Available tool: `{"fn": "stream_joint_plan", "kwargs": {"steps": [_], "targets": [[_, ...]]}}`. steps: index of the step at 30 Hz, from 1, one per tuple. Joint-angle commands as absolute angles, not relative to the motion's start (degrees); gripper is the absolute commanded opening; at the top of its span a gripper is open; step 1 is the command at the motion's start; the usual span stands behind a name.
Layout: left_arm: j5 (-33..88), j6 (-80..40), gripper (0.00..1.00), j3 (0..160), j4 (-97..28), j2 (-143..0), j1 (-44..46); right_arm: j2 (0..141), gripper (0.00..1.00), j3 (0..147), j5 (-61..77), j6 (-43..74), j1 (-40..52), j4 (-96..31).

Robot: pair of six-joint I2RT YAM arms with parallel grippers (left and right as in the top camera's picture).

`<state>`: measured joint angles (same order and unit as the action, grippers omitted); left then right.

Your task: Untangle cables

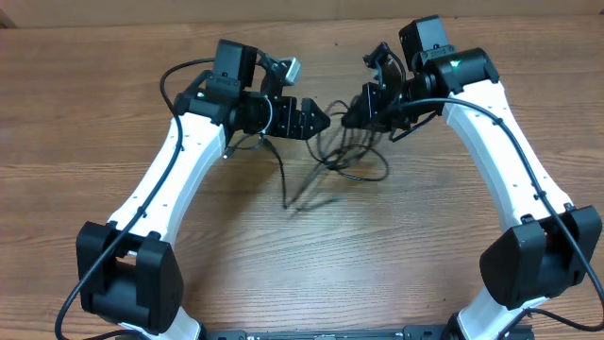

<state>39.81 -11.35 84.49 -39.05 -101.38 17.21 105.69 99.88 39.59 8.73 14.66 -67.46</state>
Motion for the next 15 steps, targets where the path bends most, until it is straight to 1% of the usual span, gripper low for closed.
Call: {"fn": "stream_joint_plan", "kwargs": {"steps": [1,2,8,10,13,15], "targets": [[37.9,-9.9,0.85,85.3,-38.7,-101.2,18.0,104.5,0.04,101.4,52.1,7.4,14.4,-66.9],[36.3,-10.3,0.81,85.3,-38.8,-101.2,18.3,104.5,0.04,101.4,52.8,7.4,14.4,-66.6],[31.0,-11.6,0.80,85.3,-39.0,-101.2,18.9,104.5,0.04,101.4,55.8,7.4,14.4,-64.8],[30.0,-11.6,0.77,85.3,-39.0,-101.2,18.9,104.5,0.04,101.4,55.8,7.4,14.4,-64.6],[25.1,-11.9,0.71,85.3,-39.1,-101.2,18.9,104.5,0.04,101.4,55.9,7.4,14.4,-64.8],[21.7,-13.0,0.74,85.3,-38.9,-101.2,18.9,104.5,0.04,101.4,56.1,7.4,14.4,-65.3]]}}
